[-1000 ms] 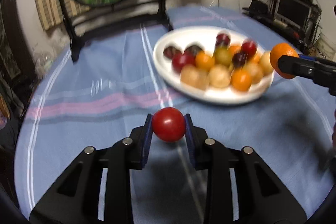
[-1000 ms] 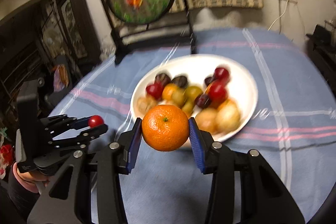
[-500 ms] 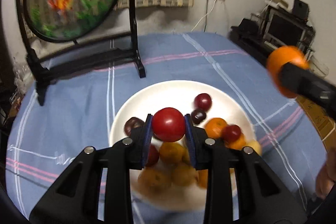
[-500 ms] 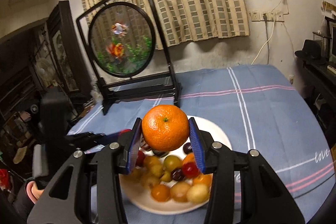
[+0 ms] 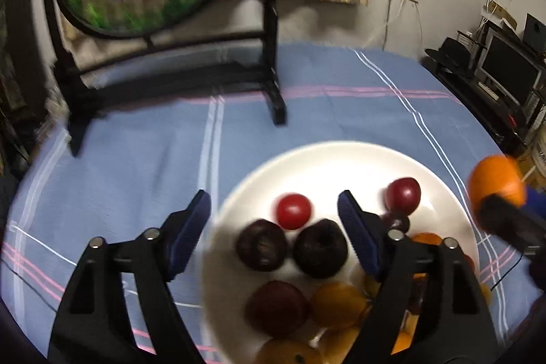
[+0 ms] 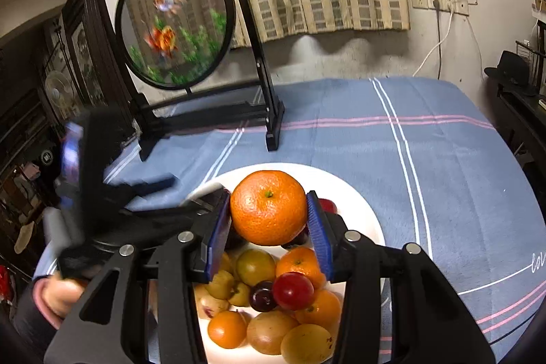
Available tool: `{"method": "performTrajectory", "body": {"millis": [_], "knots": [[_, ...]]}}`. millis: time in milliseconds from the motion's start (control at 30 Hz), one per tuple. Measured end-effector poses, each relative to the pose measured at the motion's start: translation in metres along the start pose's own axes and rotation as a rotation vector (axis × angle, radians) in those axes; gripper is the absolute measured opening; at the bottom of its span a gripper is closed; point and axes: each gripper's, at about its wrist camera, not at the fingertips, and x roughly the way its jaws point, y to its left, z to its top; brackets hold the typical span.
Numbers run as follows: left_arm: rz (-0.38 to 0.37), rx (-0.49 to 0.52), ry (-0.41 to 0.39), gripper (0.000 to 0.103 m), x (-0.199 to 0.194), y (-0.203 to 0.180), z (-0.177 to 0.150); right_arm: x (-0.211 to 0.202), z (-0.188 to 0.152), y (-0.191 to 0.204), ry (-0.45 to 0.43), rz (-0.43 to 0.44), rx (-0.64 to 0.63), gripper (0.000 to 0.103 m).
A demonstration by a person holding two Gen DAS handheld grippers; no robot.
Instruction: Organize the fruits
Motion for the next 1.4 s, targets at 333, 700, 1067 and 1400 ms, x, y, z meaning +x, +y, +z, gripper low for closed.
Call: {"method": "performTrajectory", "body": {"millis": [333,700,1067,1400], "knots": [[0.07,0.033,-0.062,0.093,-0.064,0.01,-0.01,0.031,-0.01,0.001,0.072,-0.024,-0.001,0.045],[0.083,0.078,-0.09,0.099,-0.129,0.008,-0.057,-0.003,-0.026,0.019,0.099,-0.046,-0.063,0.068],[0.037,0.056,-0.094,0.1,-0.169,0.001,-0.143,-0.119,-0.118,0.025,0.009,-0.034,-0.168,0.102],[0.06,0.07,-0.083,0.1,-0.166,-0.009,-0.167,-0.119,-0.146,0.012,0.013,-0.116,-0.201,0.102]]}}
